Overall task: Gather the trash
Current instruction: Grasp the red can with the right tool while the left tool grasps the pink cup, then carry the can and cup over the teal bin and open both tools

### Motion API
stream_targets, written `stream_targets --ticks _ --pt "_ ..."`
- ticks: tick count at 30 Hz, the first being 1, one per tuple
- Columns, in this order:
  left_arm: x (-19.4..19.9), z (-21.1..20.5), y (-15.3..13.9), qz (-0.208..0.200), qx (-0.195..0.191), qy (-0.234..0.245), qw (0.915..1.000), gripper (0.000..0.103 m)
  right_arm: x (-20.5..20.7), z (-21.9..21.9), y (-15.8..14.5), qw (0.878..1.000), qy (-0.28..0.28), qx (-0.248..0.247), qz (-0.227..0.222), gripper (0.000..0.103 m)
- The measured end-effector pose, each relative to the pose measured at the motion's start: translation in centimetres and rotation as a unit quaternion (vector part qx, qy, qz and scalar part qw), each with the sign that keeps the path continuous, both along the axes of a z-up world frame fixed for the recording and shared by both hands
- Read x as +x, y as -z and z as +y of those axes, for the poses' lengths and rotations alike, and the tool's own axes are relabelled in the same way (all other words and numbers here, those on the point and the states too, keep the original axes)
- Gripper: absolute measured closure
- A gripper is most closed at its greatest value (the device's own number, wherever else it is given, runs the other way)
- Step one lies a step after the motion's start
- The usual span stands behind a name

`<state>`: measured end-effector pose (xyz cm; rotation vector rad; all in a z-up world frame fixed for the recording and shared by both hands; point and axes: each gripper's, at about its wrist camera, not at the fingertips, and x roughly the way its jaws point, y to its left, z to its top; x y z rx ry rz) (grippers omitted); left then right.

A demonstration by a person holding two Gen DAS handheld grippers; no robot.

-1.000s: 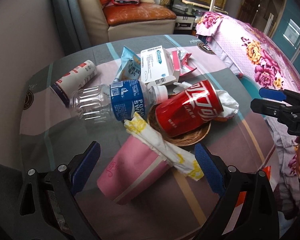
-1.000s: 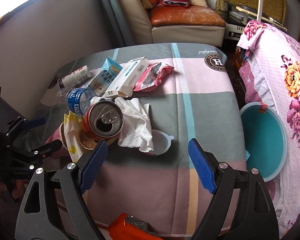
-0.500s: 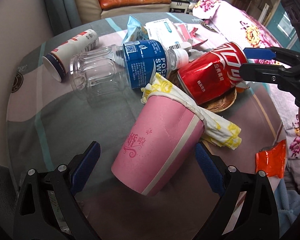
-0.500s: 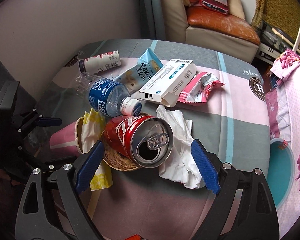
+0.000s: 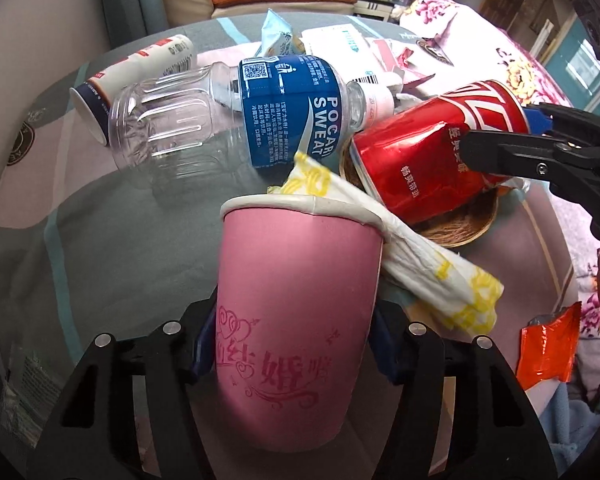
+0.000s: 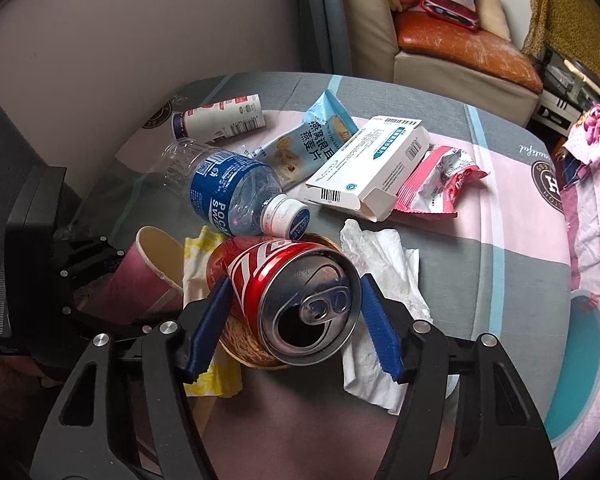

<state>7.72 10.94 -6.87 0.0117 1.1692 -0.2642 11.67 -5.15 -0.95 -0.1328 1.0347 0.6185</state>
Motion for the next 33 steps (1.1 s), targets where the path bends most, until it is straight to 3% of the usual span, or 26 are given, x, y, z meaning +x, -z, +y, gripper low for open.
stream_targets --ticks 9,16,33 --pt "-1.6 1.2 -2.5 -0.015 -0.014 -0.045 0.9988 0.041 -1.8 -1.5 -3.2 0.999 0.024 0.029 -0.023 0.041" --pt "-2.8 1.1 -5.9 -0.044 -0.033 -0.061 0.9966 0.041 -3.1 -5.2 -5.5 0.995 0.079 0.04 -0.047 0.041" --pt "-2.6 -9.9 -7.8 -0.048 -0.03 0.003 0.9984 0.041 -6.8 -18.9 -5.9 0.97 0.227 0.06 -0.062 0.041"
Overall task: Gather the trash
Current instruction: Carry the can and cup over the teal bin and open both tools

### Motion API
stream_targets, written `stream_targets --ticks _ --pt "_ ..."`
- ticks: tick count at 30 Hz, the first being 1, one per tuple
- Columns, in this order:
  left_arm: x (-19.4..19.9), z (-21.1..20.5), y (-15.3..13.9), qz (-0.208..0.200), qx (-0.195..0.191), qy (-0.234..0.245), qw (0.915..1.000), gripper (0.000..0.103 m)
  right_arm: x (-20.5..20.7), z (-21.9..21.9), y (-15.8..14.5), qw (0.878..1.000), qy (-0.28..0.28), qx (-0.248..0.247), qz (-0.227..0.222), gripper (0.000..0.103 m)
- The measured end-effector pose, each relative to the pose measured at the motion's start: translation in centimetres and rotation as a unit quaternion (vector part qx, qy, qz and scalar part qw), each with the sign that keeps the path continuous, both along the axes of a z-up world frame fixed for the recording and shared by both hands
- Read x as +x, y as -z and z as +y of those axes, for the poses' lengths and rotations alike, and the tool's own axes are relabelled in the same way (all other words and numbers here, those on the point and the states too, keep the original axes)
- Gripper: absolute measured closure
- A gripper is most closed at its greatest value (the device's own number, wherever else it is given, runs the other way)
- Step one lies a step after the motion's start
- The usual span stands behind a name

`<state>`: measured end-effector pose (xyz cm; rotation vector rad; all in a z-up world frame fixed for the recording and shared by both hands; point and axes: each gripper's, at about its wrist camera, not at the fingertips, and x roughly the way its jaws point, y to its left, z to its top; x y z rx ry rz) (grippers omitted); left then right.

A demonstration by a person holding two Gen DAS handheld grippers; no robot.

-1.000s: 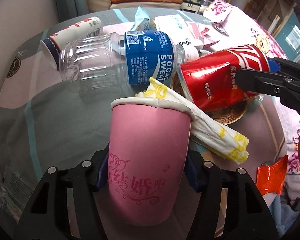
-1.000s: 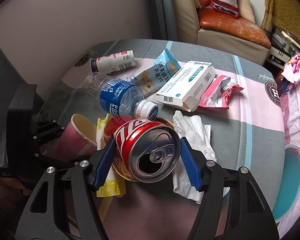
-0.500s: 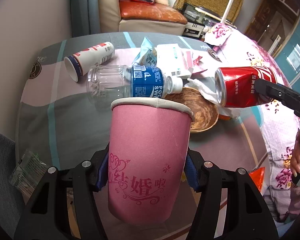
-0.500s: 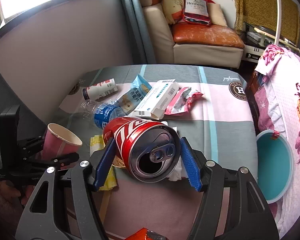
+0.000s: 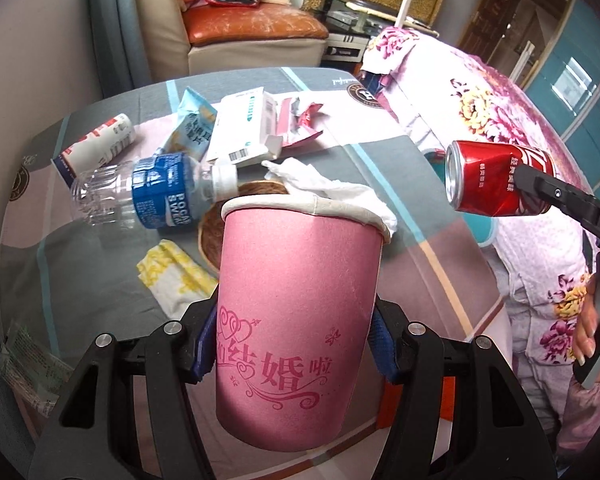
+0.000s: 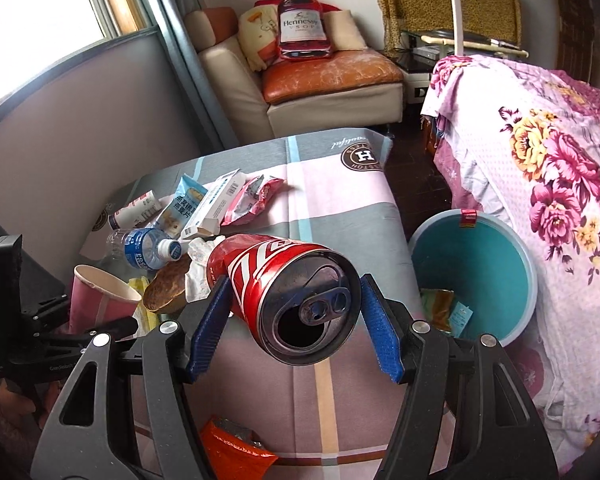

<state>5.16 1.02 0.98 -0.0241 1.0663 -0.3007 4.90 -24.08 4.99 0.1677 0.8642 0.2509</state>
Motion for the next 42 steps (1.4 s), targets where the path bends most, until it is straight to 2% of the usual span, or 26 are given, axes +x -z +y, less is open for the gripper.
stream_targets --ticks 13,23,32,42 --pt "1.2 -10.9 0.0 0.002 0.046 0.067 0.9967 0.041 -1.7 -9.4 2.1 0.996 0.086 0.035 -0.011 0.041" --pt "4.0 -18.6 1.5 0.013 0.07 0.108 0.9915 0.041 -2.0 -17.2 4.6 0.984 0.171 0.05 -0.008 0.041" --pt "6.8 -24.6 3.0 0.019 0.079 0.142 0.9865 0.041 -1.4 -21.3 7.2 0.975 0.218 0.047 0.014 0.041" --pt "9.5 -28.6 5.2 0.034 0.077 0.168 0.9822 0.041 -0.2 -23.5 9.3 0.968 0.242 0.041 0.044 0.041"
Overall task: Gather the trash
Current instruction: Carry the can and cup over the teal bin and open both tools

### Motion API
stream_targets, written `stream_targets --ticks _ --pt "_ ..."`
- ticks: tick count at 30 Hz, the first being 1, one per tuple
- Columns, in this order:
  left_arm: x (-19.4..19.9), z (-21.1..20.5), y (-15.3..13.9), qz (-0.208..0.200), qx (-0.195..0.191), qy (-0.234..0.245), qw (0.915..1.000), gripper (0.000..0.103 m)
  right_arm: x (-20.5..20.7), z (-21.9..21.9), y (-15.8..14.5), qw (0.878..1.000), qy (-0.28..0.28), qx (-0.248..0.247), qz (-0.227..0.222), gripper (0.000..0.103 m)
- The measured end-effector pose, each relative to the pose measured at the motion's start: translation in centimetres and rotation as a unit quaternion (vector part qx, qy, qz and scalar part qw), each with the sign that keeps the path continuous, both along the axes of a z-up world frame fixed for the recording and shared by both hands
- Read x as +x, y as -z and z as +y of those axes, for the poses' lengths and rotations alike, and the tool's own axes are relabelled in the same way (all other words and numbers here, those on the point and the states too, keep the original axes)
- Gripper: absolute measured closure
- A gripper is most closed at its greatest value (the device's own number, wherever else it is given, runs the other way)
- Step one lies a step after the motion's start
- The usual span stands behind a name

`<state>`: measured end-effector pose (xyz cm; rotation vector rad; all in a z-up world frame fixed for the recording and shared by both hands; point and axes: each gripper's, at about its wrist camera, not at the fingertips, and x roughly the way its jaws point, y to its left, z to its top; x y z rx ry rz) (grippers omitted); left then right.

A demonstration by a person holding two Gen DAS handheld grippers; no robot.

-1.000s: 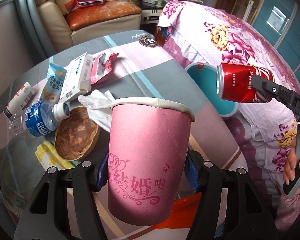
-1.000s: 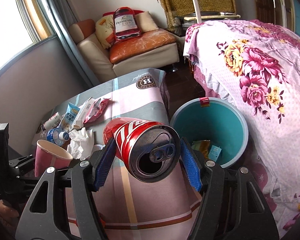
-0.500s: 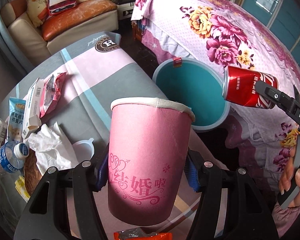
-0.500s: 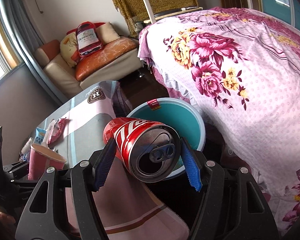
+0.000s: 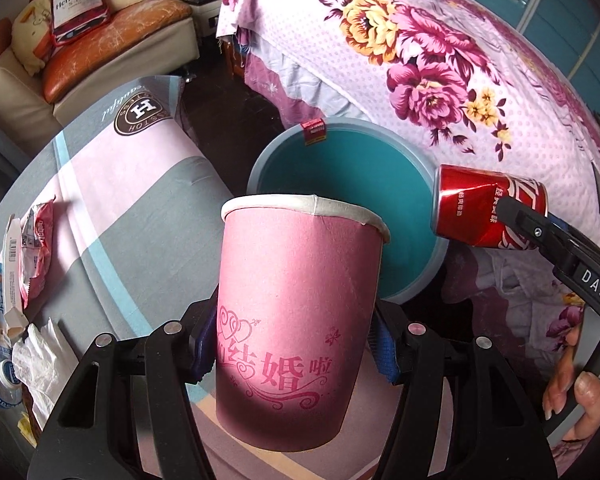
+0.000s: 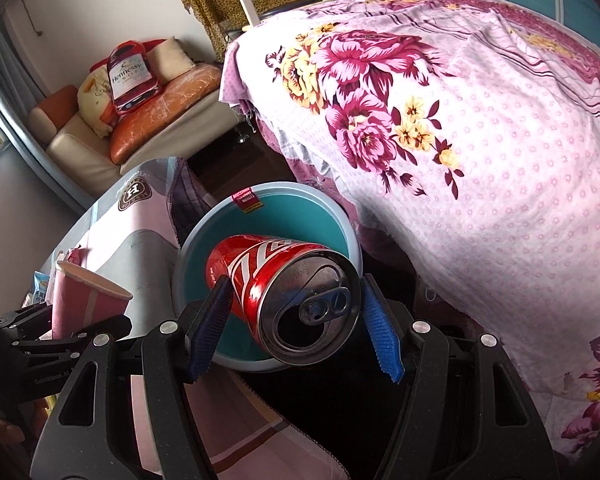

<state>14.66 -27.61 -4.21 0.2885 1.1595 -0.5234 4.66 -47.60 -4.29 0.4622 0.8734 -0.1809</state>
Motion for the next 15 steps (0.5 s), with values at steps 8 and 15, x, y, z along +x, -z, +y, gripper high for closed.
stream_targets --ticks 8,15 --pt "1.2 -1.7 1.5 0.012 -0.002 0.009 0.9999 0.04 0.8 -1.0 0.2 1.0 0.01 -0.008 0.01 0.041" --pt "1.7 -2.4 2.0 0.016 -0.005 0.014 0.9998 0.039 1.3 -1.3 0.3 1.0 0.014 -0.011 0.016 0.041"
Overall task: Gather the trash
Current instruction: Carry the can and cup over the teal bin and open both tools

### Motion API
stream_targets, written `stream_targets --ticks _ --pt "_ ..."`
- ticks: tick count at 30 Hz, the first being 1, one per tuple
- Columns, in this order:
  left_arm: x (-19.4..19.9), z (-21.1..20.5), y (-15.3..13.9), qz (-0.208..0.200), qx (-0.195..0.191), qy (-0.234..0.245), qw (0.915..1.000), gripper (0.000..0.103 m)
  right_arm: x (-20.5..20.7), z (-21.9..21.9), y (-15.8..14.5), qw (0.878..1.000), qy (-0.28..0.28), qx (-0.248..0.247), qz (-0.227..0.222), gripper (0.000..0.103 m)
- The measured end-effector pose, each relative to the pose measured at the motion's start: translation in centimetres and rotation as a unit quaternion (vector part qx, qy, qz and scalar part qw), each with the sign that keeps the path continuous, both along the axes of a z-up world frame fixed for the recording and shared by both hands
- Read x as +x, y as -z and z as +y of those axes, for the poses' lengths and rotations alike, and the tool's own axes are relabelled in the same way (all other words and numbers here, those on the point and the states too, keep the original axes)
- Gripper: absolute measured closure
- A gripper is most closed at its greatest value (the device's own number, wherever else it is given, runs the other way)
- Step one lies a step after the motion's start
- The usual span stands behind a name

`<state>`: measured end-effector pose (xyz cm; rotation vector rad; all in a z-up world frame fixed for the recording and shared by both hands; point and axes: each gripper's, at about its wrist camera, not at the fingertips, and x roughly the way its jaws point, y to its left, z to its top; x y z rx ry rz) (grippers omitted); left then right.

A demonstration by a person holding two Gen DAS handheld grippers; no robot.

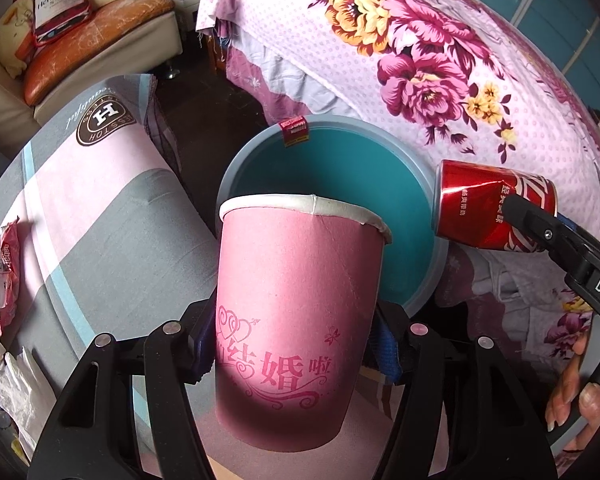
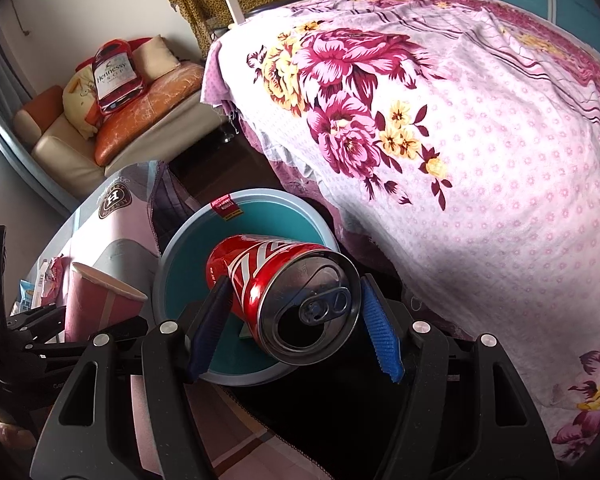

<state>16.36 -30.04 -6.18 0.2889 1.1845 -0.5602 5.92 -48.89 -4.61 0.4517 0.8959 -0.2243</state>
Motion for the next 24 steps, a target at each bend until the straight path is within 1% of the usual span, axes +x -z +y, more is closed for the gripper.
stream_targets --ticks 4,6,8,9,11,14,20,24 --pt "0.5 0.0 0.1 0.001 -0.003 -0.005 1.0 0.038 0.3 0.2 0.2 1.0 -0.001 0.0 0.004 0.041" --pt "0.8 0.0 0.0 0.003 -0.005 -0.008 0.9999 0.036 0.4 0.2 0.2 1.0 -0.001 -0.001 0.004 0.041" --pt "1.0 0.1 -0.3 -0.007 -0.005 -0.014 0.9999 0.017 0.6 0.2 0.1 1.0 0.0 -0.002 0.003 0.041" --pt "1.0 0.2 -0.6 -0.016 -0.005 -0.017 0.9997 0.013 0.6 0.3 0.0 1.0 -0.001 -0.003 0.003 0.041" --pt "1.1 0.4 -0.9 -0.023 -0.009 -0.021 0.9995 0.011 0.8 0.4 0.0 1.0 -0.003 -0.005 0.004 0.041" --pt "1.2 0.7 -1.1 -0.018 -0.014 -0.025 0.9994 0.01 1.0 0.6 0.2 1.0 -0.006 -0.006 0.007 0.041" --pt "1.0 1.7 -0.2 -0.002 -0.014 -0.033 0.9994 0.009 1.5 1.1 0.6 1.0 -0.01 -0.01 0.016 0.041" --pt "0.6 2.2 0.1 -0.001 -0.01 -0.033 0.9994 0.009 1.9 1.4 1.0 1.0 -0.011 -0.014 0.025 0.041"
